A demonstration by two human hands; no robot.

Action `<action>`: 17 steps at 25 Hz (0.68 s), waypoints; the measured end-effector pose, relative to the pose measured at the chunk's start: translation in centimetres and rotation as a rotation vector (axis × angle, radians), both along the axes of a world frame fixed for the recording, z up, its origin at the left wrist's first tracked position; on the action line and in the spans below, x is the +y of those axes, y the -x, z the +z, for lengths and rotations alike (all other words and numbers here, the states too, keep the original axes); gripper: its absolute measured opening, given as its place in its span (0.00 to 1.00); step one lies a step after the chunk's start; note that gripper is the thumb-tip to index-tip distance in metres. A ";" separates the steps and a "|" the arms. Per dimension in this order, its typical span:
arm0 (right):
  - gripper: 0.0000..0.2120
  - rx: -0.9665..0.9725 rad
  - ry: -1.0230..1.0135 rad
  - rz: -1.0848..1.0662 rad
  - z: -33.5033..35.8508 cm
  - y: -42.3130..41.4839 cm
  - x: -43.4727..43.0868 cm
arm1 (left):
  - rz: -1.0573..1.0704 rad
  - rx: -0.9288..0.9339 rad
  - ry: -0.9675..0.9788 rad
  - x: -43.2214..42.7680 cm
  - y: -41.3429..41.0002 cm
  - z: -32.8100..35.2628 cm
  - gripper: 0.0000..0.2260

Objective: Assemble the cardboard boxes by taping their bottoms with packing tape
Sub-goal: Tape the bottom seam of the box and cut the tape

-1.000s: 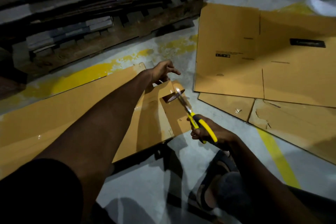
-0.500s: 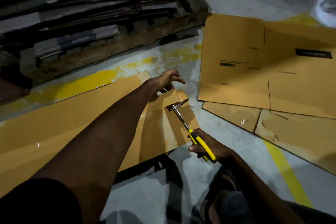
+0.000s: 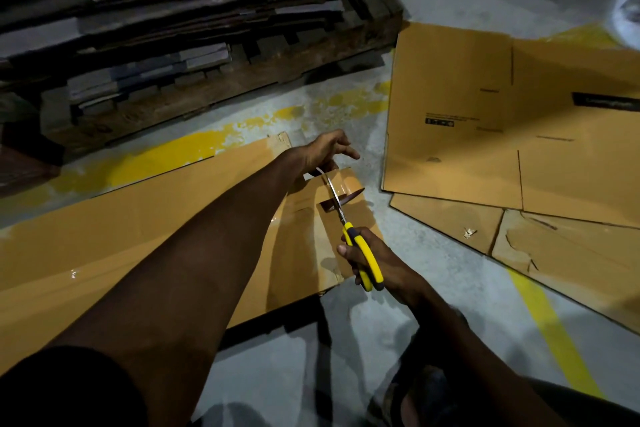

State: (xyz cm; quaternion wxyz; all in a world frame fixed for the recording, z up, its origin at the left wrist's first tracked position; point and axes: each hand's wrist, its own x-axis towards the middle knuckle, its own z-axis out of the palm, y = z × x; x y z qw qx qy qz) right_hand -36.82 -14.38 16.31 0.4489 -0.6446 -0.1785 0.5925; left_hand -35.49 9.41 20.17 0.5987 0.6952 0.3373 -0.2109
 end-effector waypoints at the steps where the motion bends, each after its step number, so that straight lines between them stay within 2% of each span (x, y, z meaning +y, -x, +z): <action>1: 0.26 0.008 -0.012 -0.014 0.0 0.1 0.1 | 0.000 0.001 -0.009 0.1 0.0 -0.2 0.25; 8: 0.21 0.068 -0.088 -0.086 -0.4 0.2 0.2 | -0.010 0.029 -0.035 0.0 0.3 -0.1 0.26; 13: 0.23 0.032 -0.093 -0.154 -0.9 0.1 0.4 | -0.023 0.038 -0.068 -0.4 0.3 0.3 0.25; 17: 0.17 -0.050 -0.043 -0.104 -2.2 0.0 -0.3 | 0.010 0.019 -0.078 -0.6 0.4 0.4 0.25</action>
